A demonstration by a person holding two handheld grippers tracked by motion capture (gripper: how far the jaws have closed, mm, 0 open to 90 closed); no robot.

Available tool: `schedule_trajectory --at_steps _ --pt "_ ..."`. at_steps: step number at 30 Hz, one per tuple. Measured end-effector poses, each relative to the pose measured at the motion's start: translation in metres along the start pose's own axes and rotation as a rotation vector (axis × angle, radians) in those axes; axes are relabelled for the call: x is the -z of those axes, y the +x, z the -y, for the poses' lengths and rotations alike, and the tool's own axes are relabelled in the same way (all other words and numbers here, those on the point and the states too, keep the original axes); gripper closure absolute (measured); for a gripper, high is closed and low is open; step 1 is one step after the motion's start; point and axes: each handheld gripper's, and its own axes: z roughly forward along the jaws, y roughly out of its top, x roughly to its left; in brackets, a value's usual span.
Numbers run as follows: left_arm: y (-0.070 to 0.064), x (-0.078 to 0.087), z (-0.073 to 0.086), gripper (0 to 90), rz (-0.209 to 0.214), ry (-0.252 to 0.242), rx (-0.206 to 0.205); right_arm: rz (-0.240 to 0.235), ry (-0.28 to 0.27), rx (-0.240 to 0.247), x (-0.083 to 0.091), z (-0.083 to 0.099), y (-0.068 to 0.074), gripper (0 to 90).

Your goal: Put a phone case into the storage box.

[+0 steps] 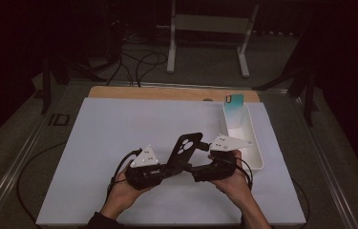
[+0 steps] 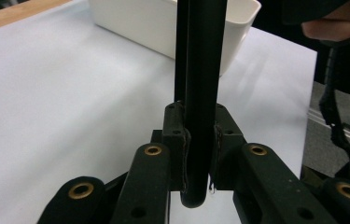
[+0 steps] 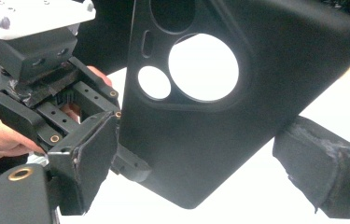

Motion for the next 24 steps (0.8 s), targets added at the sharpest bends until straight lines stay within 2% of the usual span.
schedule_trajectory --at_steps 7,14,15,16,19,20,24 --pt "0.0013 0.0004 0.0030 79.7 -0.036 0.011 0.007 0.030 -0.015 0.009 0.0034 -0.0026 0.0017 14.0" --pt "0.0007 0.0004 0.0058 79.9 -0.048 0.012 0.007 0.068 -0.036 -0.018 0.0047 -0.0052 0.0004 14.0" --pt "0.0003 0.0009 0.0057 79.9 -0.051 0.007 0.009 0.070 -0.040 -0.028 0.0045 -0.0055 -0.0003 14.0" --pt "0.0001 0.0010 0.0056 80.1 -0.049 0.006 0.009 0.074 -0.045 -0.069 0.0035 -0.0057 -0.0029 13.7" --pt "-0.0002 0.0010 0.0053 80.1 -0.048 0.008 0.002 0.068 -0.047 -0.091 0.0022 -0.0056 -0.0054 13.3" --pt "-0.0011 0.0001 0.0053 80.1 -0.044 0.008 0.004 0.055 -0.054 -0.120 0.0000 -0.0062 -0.0068 12.5" --pt "-0.0024 -0.0022 0.0058 80.2 -0.037 0.013 -0.001 0.054 -0.061 -0.148 -0.0042 -0.0082 -0.0072 12.5"
